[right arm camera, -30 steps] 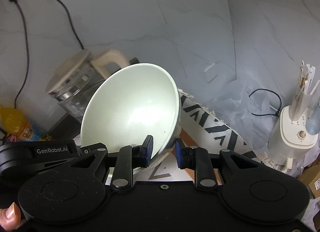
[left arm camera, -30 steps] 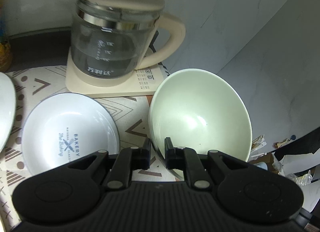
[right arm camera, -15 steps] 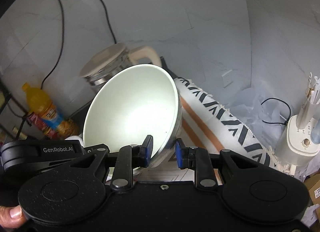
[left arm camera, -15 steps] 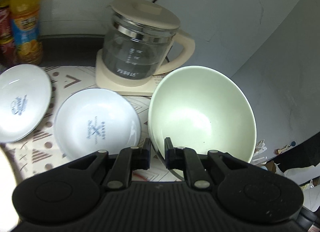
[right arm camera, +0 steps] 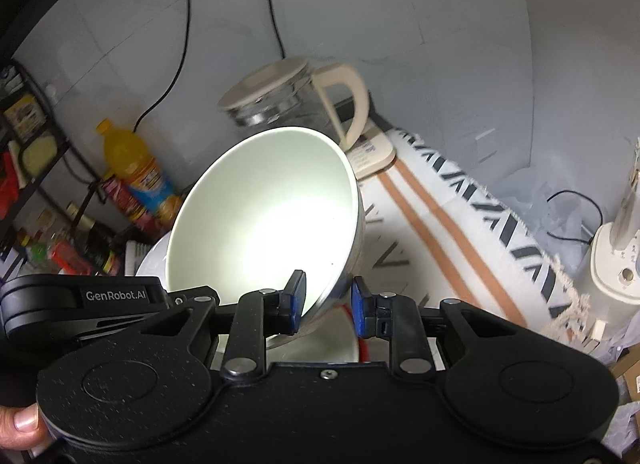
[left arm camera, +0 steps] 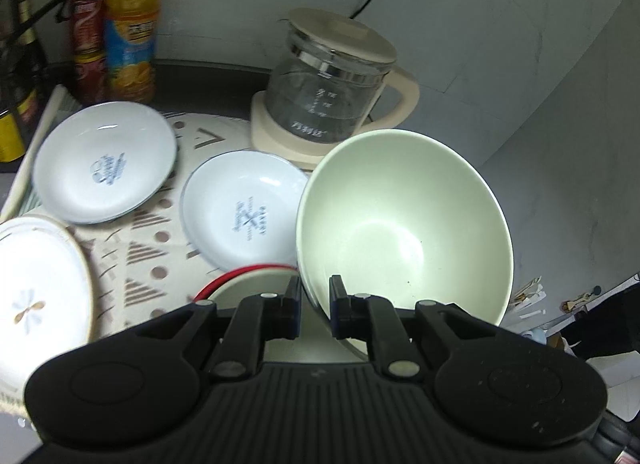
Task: Organize plates and bowls
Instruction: 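Lift the smaller green bowl with both grippers and carry it over the bowl stack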
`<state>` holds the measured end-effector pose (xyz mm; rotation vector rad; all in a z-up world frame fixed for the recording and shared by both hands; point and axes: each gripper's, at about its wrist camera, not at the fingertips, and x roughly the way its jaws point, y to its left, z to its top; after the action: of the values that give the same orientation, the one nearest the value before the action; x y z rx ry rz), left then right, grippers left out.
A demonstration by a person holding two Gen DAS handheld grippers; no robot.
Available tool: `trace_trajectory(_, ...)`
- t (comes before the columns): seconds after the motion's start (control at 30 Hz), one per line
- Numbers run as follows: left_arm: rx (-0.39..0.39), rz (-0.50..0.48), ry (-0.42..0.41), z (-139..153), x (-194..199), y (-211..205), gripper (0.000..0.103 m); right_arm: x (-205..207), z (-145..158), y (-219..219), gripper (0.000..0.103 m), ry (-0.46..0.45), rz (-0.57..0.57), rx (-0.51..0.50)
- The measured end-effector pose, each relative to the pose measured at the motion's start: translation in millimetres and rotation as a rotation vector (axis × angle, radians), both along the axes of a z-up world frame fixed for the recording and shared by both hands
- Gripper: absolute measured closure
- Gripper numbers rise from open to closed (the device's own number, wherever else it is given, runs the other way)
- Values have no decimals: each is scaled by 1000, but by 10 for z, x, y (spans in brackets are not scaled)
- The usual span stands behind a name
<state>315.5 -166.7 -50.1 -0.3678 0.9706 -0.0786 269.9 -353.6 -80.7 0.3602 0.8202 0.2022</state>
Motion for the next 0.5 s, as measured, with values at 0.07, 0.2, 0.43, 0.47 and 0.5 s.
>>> trace_trajectory(0.07,6,16,12,-6,-92,30,91,-63,-15,40,79,4,17,0)
trace_trajectory(0.2,8,49,27,-49,-266,116,91,-159,-57,102,79,15,41,2)
trace_trajectory(0.43,13,87,66,-177,-487,210,91,-282,-168,159,79,49,70,-4)
trace_trajectory(0.47,15,91,69,-192,-510,216,91,-289,-187,164,79,55,73,-6)
trace_trajectory(0.5,16,94,72,-207,-532,220,91,-293,-208,170,79,61,76,-8)
